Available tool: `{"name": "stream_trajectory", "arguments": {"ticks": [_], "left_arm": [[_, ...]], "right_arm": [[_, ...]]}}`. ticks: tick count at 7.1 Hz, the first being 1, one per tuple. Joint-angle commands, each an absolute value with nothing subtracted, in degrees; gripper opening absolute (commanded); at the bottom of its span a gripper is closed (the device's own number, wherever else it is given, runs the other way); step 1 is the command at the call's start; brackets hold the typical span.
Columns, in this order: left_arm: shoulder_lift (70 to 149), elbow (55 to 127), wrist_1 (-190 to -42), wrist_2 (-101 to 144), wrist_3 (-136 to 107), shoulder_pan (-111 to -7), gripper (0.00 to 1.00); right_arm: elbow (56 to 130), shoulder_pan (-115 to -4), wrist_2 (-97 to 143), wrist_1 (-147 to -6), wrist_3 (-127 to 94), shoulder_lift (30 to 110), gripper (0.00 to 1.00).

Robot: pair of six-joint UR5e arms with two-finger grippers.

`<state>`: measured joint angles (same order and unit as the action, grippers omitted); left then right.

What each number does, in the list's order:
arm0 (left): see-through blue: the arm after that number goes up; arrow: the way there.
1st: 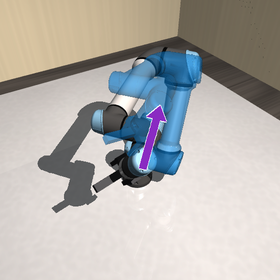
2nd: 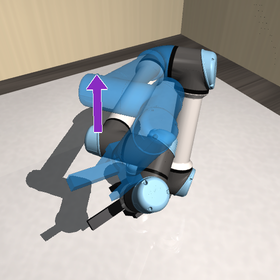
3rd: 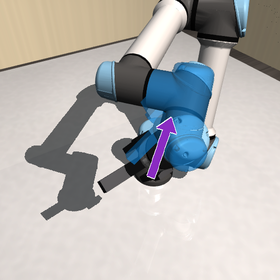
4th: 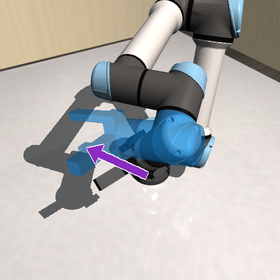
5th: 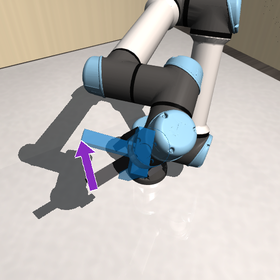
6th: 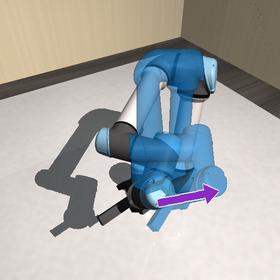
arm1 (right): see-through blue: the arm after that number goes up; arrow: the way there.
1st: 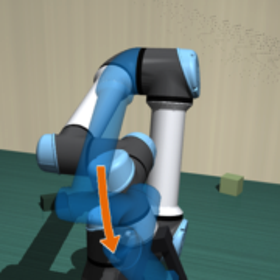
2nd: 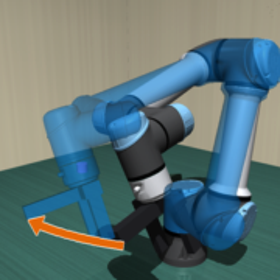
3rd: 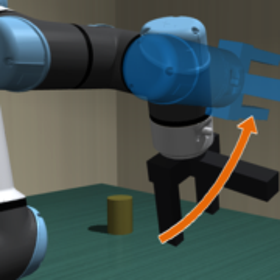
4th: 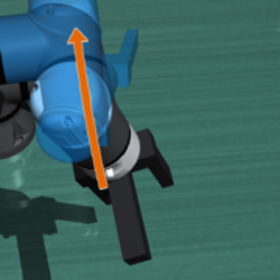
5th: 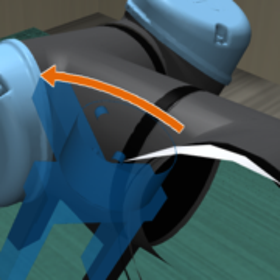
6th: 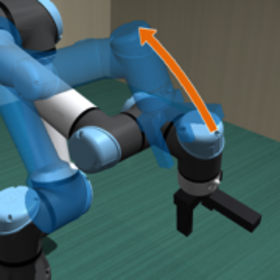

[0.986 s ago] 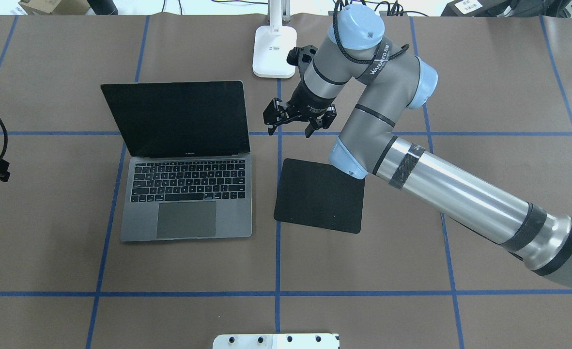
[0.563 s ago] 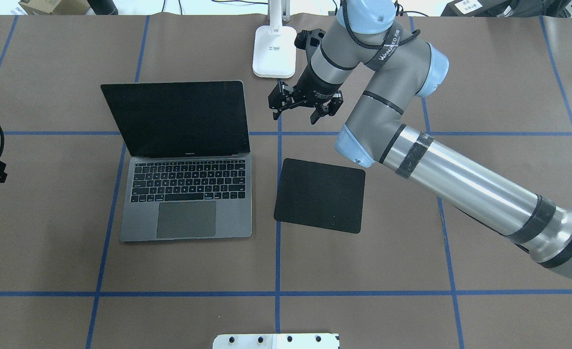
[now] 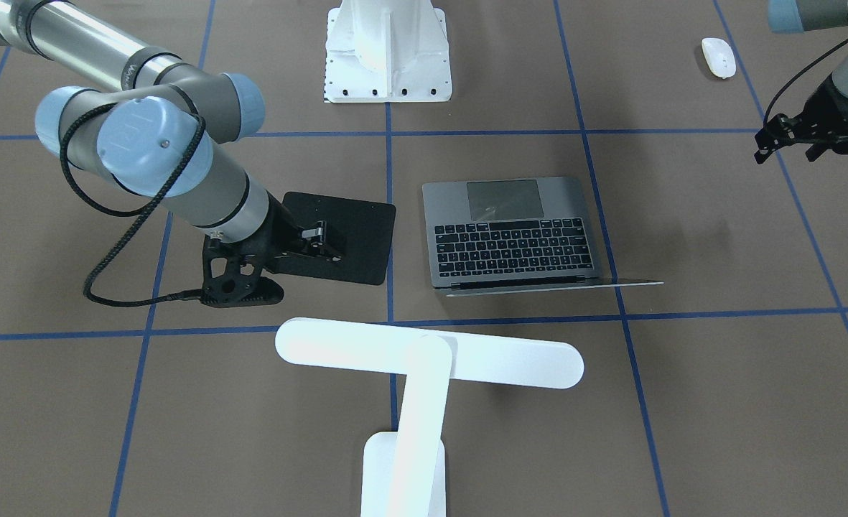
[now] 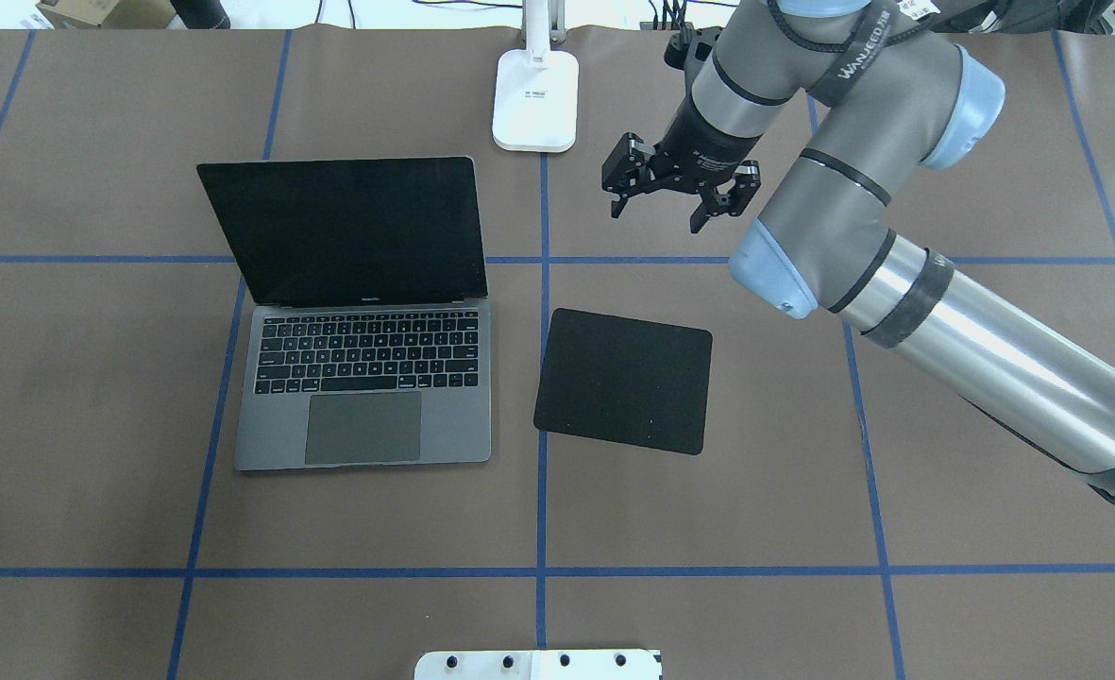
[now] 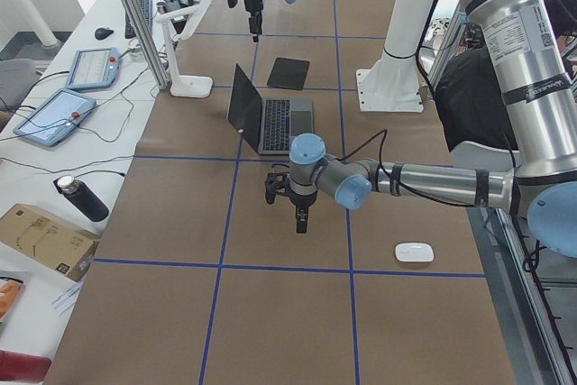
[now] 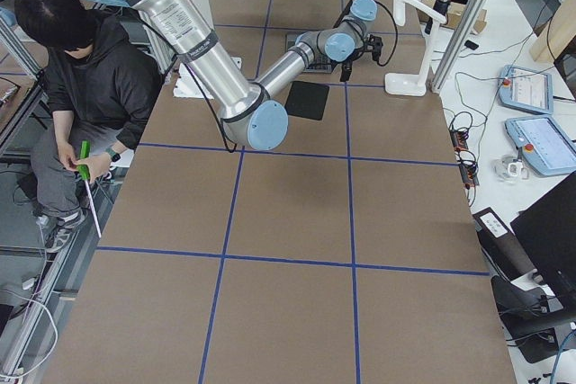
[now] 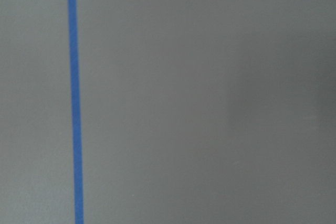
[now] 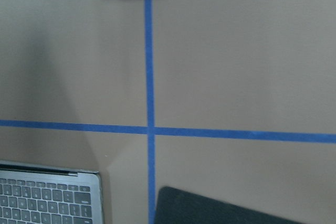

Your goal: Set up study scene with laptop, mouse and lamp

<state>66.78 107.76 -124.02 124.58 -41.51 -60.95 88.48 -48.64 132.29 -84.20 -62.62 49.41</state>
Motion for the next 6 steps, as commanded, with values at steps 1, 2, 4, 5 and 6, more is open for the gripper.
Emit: {"name": "stream_trajectory", "arguments": {"ticks": [1,2,4,5,6], "left_arm": [[57.25,103.89,-140.23,124.63,-47.62,-60.30,1.00],[54.87,103.89,-143.41,124.54,-51.20,-58.47,1.00],[50.12,103.80,-150.61,123.06,-57.82,-51.36,1.00],[47.40,103.71,-153.25,122.96,-57.83,-50.28,1.00],[45.29,103.62,-155.20,122.87,-57.83,-49.49,1.00]], "right_arm": [[93.68,-49.66,131.84,-87.19,-62.67,54.21,1.00],[94.04,-49.66,131.75,-87.27,-62.67,54.66,1.00],[95.27,-49.75,131.57,-87.36,-62.75,55.37,1.00],[95.97,-49.57,130.62,-87.54,-62.75,55.63,1.00],[96.15,-48.70,129.74,-87.54,-62.75,55.55,1.00]]}}
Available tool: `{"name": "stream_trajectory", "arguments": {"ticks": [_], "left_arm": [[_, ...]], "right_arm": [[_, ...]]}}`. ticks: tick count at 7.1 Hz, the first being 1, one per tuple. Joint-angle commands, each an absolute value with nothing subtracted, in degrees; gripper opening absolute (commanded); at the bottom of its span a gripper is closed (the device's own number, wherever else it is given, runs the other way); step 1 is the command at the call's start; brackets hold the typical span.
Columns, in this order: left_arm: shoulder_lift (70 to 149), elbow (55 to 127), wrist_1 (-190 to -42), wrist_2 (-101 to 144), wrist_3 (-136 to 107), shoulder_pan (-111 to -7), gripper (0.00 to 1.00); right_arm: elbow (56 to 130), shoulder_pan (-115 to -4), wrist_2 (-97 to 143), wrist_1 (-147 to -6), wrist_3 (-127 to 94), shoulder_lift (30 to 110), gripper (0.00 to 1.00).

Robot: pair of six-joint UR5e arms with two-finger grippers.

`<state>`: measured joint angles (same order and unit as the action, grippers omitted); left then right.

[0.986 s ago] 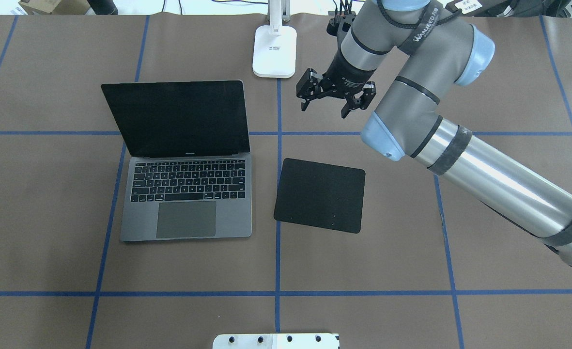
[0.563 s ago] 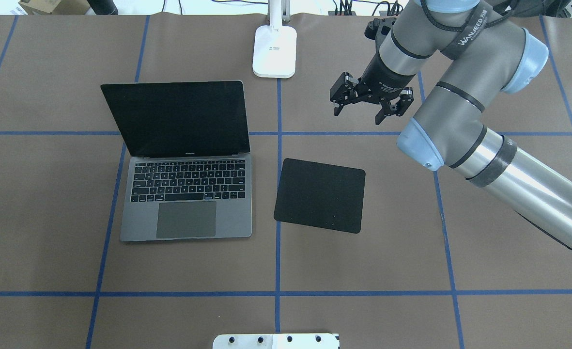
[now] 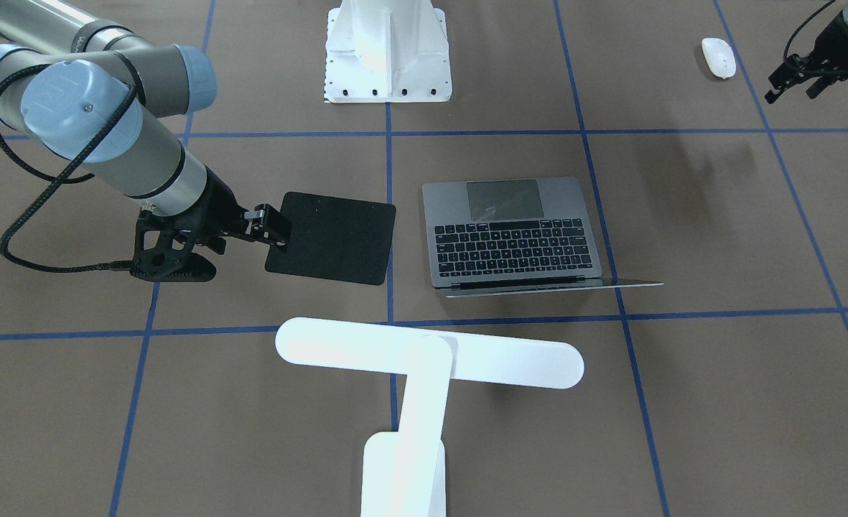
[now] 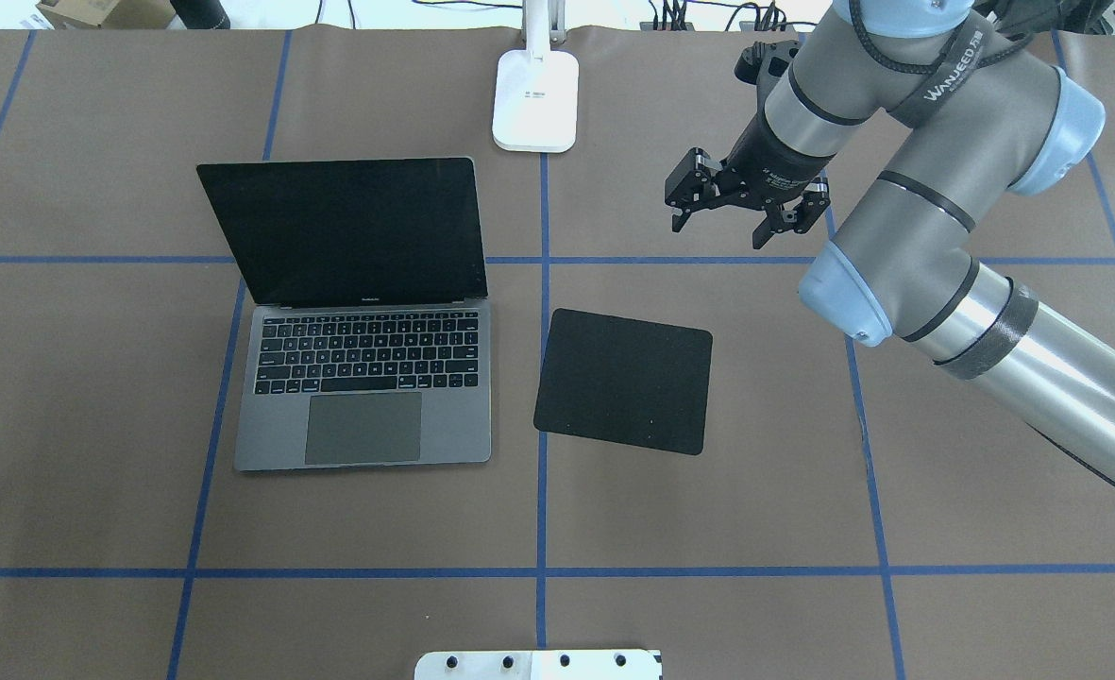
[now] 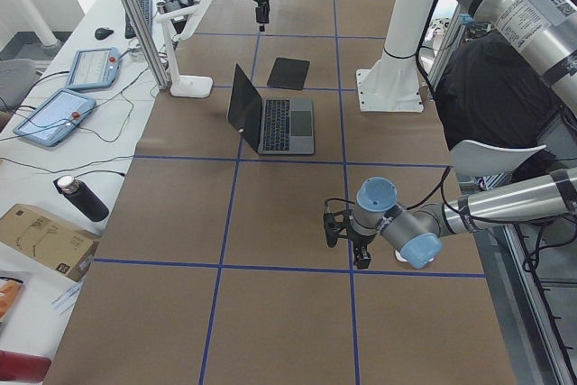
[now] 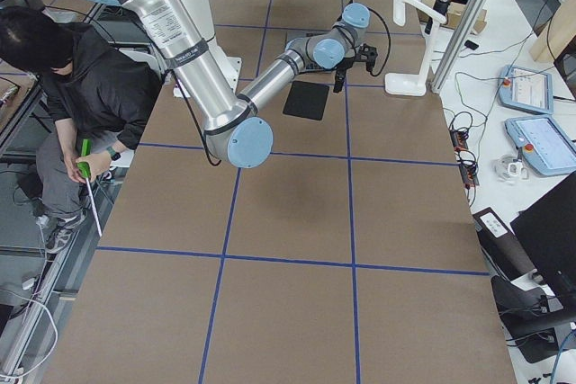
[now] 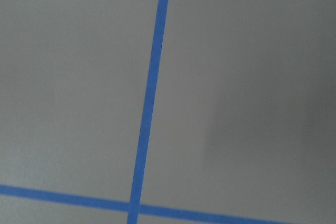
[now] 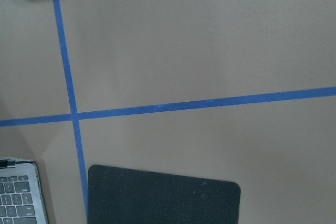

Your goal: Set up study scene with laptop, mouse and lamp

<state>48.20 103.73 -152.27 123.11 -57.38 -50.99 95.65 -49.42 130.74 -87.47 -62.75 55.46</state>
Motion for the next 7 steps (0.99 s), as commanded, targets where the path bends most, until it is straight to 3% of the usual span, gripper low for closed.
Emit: {"name": "stream_trajectory", "arguments": {"ticks": [1,5,7], "left_arm": [[44.39,103.71,-156.26,123.22,-58.01,-48.18,1.00],[44.38,103.62,-161.72,123.94,-69.94,-40.36,1.00],[45.00,103.71,-161.98,112.74,-82.01,-22.70,1.00]], "right_arm": [[96.50,-48.00,128.68,-87.54,-62.84,55.55,1.00],[97.29,-46.94,127.88,-87.54,-64.42,55.99,1.00],[97.91,-46.76,127.88,-87.54,-64.60,56.69,1.00]]}}
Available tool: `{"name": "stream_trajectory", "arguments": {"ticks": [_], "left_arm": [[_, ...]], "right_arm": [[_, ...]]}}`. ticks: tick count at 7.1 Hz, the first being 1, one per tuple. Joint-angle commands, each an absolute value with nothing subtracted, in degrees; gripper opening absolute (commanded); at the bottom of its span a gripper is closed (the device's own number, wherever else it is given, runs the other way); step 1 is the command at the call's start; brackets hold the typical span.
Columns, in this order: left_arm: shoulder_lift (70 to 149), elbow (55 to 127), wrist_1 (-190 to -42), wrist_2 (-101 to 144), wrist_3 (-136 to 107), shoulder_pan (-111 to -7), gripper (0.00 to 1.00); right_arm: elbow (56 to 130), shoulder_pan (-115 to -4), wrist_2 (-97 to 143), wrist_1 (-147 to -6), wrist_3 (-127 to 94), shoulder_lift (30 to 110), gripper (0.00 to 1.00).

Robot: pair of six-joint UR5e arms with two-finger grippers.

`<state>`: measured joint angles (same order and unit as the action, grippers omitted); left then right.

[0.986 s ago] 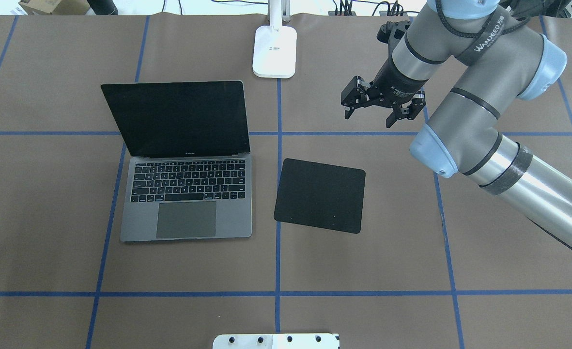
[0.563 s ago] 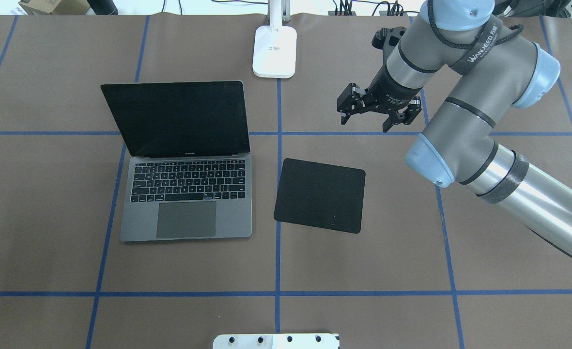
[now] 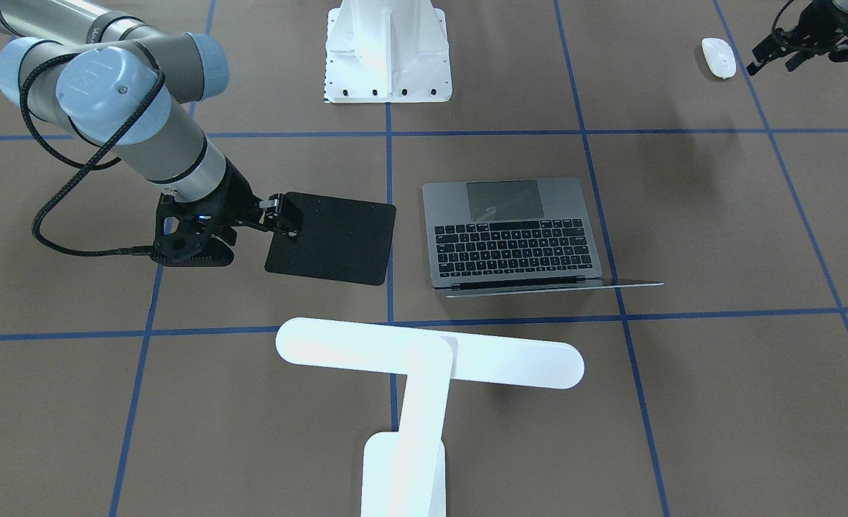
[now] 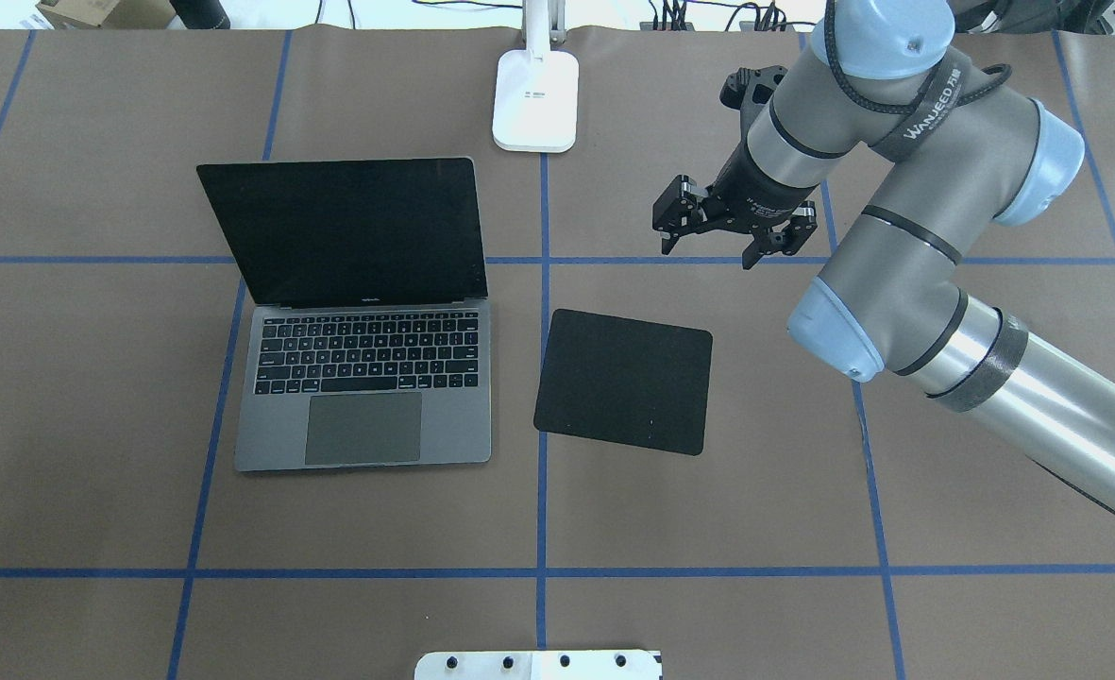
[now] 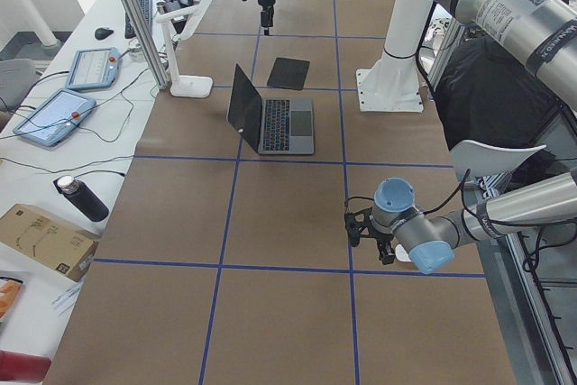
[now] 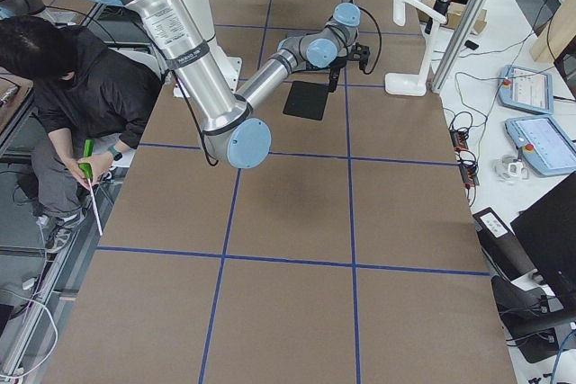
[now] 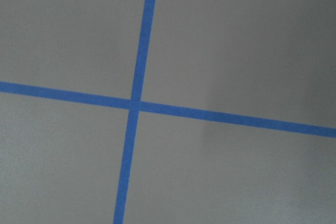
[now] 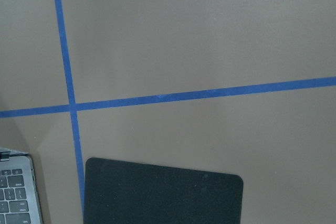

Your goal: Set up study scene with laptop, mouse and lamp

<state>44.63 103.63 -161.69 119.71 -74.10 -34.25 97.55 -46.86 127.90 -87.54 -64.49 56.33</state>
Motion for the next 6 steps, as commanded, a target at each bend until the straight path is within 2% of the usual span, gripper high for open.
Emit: {"name": "stream_trajectory", "arguments": {"ticks": [1,6], "left_arm": [[45.00,103.62,-164.42,109.46,-87.83,-14.24,1.00],[43.60,103.54,-165.50,109.34,-88.16,-4.67,1.00]], "right_arm": [[98.00,-46.84,127.88,-87.54,-64.60,56.78,1.00],[98.79,-46.85,127.71,-87.45,-64.60,58.36,1.00]]}}
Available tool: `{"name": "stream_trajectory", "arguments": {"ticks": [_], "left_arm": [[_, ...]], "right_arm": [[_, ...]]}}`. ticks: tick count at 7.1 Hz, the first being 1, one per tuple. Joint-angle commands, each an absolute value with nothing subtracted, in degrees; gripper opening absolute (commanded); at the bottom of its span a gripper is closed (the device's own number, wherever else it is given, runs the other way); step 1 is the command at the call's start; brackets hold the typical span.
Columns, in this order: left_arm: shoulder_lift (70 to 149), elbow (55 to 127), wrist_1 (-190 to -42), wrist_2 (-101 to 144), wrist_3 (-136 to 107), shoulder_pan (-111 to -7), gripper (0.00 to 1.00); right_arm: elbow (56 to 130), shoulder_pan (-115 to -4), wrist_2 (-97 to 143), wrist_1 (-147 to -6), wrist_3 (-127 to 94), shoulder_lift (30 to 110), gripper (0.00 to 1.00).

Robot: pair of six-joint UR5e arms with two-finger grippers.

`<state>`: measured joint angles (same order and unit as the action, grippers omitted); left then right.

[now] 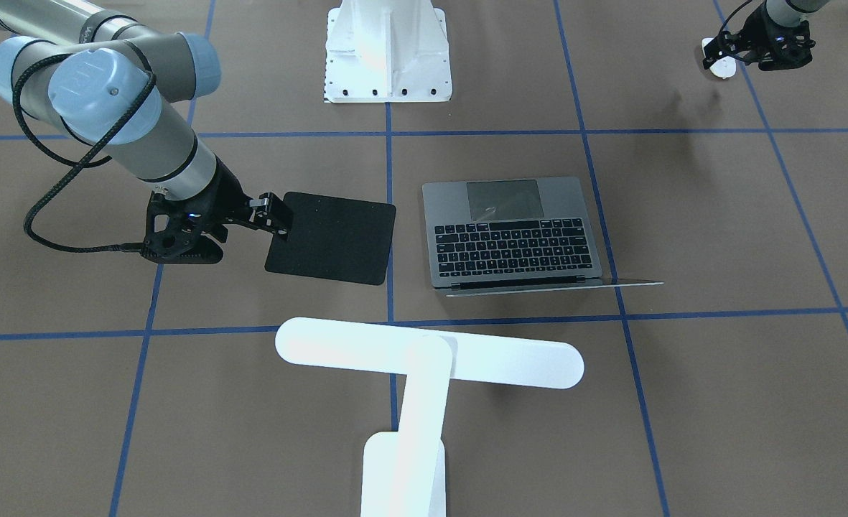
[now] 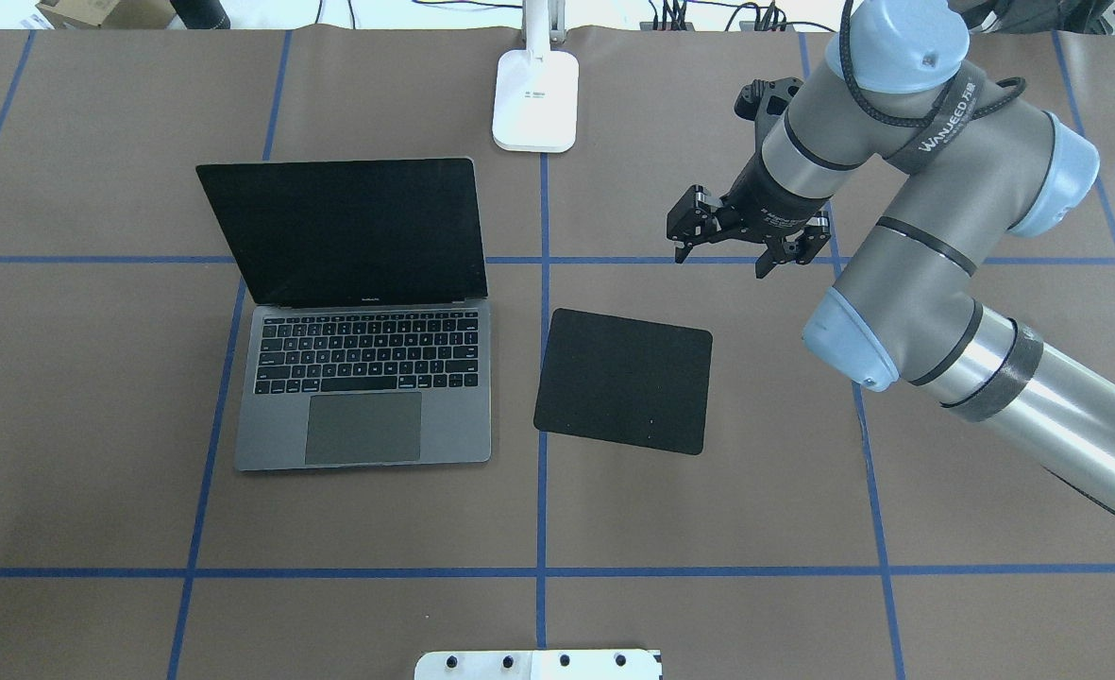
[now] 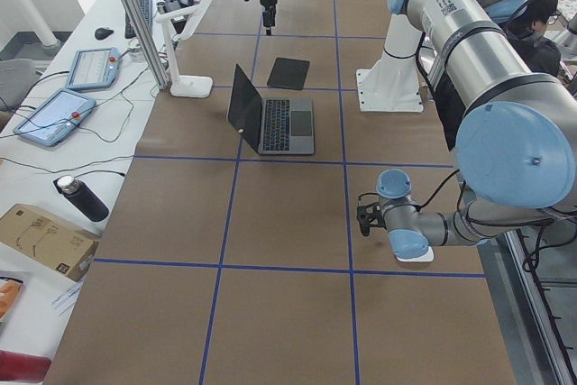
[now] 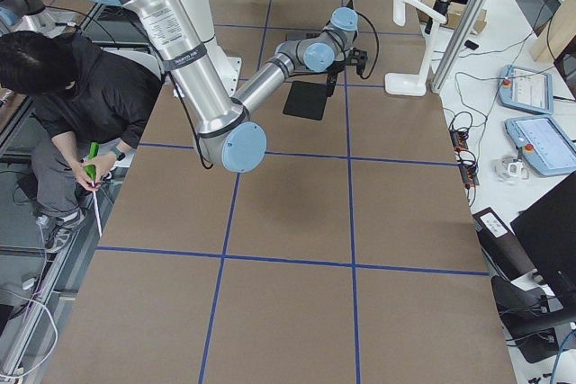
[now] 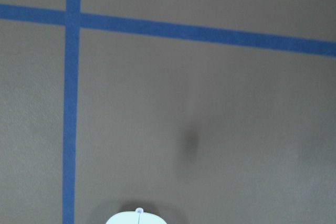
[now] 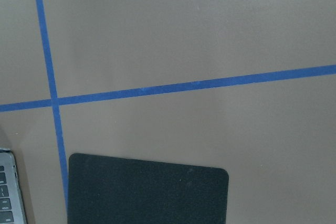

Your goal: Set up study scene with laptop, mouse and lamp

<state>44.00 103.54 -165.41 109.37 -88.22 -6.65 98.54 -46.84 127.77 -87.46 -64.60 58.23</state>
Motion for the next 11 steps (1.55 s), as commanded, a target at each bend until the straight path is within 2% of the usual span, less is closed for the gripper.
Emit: {"name": "stream_trajectory", "arguments": {"ticks": [1,11], "left_arm": [[43.51,103.45,-165.50,109.34,-87.89,-3.18,1.00],[45.87,98.53,-166.73,109.42,-88.24,4.04,1.00]], "right_arm": [[98.79,-46.76,127.79,-87.45,-64.60,58.36,1.00],[99.57,-45.00,126.13,-87.54,-64.77,58.36,1.00]]}}
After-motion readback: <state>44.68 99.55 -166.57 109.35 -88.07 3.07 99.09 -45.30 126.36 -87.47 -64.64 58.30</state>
